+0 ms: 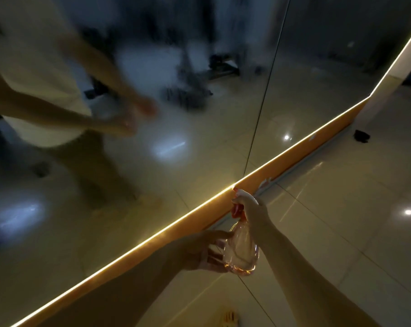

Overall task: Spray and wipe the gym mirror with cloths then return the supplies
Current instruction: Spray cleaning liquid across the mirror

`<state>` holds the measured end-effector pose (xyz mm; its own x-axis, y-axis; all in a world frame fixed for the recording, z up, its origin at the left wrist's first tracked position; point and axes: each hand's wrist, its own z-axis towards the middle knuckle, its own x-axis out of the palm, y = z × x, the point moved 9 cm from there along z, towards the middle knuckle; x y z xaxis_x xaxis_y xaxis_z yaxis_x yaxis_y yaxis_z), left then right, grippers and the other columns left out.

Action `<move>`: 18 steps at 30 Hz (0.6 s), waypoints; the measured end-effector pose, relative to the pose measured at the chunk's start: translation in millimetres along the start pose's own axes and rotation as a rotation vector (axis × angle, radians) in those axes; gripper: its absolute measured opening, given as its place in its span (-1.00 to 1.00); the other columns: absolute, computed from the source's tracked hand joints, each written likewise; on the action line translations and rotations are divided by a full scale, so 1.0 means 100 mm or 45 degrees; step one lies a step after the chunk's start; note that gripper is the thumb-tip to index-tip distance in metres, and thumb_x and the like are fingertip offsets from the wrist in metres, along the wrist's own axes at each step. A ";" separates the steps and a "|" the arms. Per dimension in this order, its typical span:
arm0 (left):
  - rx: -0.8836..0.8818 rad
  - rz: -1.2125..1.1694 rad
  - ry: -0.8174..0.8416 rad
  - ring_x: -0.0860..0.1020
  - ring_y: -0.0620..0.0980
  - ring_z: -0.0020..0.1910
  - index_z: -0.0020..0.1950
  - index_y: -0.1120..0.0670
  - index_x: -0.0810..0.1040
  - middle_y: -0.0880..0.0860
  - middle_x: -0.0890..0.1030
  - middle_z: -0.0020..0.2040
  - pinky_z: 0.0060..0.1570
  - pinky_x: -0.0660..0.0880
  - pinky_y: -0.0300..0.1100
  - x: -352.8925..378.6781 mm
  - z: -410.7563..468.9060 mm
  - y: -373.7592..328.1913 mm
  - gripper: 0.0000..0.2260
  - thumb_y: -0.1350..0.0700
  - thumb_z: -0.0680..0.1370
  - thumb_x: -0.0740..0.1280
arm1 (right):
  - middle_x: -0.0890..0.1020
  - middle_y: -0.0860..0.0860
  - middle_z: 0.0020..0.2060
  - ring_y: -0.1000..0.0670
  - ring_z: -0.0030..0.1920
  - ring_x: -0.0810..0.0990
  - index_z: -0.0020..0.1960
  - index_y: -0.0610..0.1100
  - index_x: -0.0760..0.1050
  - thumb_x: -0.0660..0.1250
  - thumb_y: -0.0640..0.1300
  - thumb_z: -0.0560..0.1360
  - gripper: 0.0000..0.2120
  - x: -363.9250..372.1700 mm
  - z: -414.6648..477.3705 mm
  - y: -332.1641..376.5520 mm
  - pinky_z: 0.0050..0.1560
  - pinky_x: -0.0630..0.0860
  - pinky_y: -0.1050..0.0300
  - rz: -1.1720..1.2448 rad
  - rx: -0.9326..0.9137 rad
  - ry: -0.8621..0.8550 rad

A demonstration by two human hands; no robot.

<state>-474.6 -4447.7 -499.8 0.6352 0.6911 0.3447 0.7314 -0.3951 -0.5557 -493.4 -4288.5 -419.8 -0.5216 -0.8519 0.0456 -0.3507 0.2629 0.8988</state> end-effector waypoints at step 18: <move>-0.150 -0.045 -0.029 0.64 0.25 0.19 0.39 0.20 0.50 0.34 0.57 0.30 0.11 0.65 0.01 0.39 0.94 -0.83 -0.16 -0.23 0.28 0.68 | 0.54 -0.18 -0.28 -0.07 -0.23 0.56 -0.15 -0.25 0.50 0.25 -0.30 0.59 -0.85 -0.68 1.05 0.43 -0.28 0.56 0.26 -0.034 -0.045 0.040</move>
<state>-533.9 -4330.9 -511.2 0.6035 0.7191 0.3445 0.7784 -0.4376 -0.4501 -555.1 -4171.7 -430.3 -0.4877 -0.8723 0.0348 -0.3359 0.2243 0.9148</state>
